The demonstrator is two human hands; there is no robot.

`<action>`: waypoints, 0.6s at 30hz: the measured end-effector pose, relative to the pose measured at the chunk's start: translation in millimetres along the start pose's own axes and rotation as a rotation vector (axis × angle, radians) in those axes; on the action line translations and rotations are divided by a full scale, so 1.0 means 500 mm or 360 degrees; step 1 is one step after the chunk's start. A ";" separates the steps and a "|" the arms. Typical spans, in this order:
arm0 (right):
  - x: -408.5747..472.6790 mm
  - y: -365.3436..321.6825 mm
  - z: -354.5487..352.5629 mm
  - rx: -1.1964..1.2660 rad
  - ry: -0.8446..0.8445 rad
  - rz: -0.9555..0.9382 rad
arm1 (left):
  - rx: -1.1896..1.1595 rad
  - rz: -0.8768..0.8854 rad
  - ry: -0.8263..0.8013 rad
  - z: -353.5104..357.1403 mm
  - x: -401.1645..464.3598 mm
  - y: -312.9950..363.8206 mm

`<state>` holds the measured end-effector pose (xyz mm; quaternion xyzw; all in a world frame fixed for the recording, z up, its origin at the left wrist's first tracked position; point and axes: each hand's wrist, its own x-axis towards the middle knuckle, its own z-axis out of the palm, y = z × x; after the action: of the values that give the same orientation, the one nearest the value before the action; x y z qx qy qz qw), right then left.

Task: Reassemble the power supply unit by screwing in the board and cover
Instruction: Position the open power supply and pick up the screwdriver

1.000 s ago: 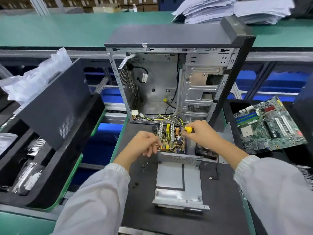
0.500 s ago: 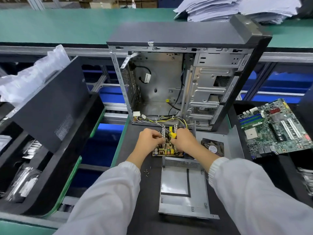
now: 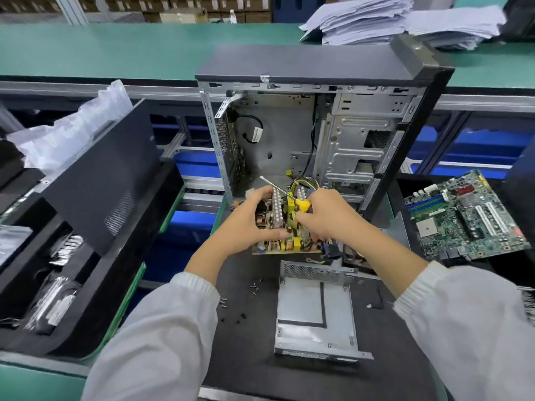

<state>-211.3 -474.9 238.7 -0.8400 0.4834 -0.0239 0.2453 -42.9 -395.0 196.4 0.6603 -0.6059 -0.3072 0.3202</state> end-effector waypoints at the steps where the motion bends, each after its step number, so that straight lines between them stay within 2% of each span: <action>1: -0.018 0.001 -0.006 0.0017 0.0001 0.0004 | -0.0007 0.0026 -0.0030 0.001 -0.003 0.008; 5: -0.084 0.020 -0.025 0.0019 -0.0013 0.0025 | -0.0070 0.0145 -0.0154 0.020 -0.014 0.041; 9: -0.142 0.059 -0.022 -0.0012 -0.0052 0.0093 | -0.0211 0.0151 -0.0321 0.062 -0.031 0.056; 18: -0.222 0.117 0.071 0.0047 -0.0068 0.0229 | -0.0233 0.0198 -0.0345 0.152 -0.091 0.018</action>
<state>-307.1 -393.8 203.9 -0.7996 0.5368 0.0045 0.2690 -111.9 -353.8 158.3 0.5594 -0.6525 -0.3998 0.3186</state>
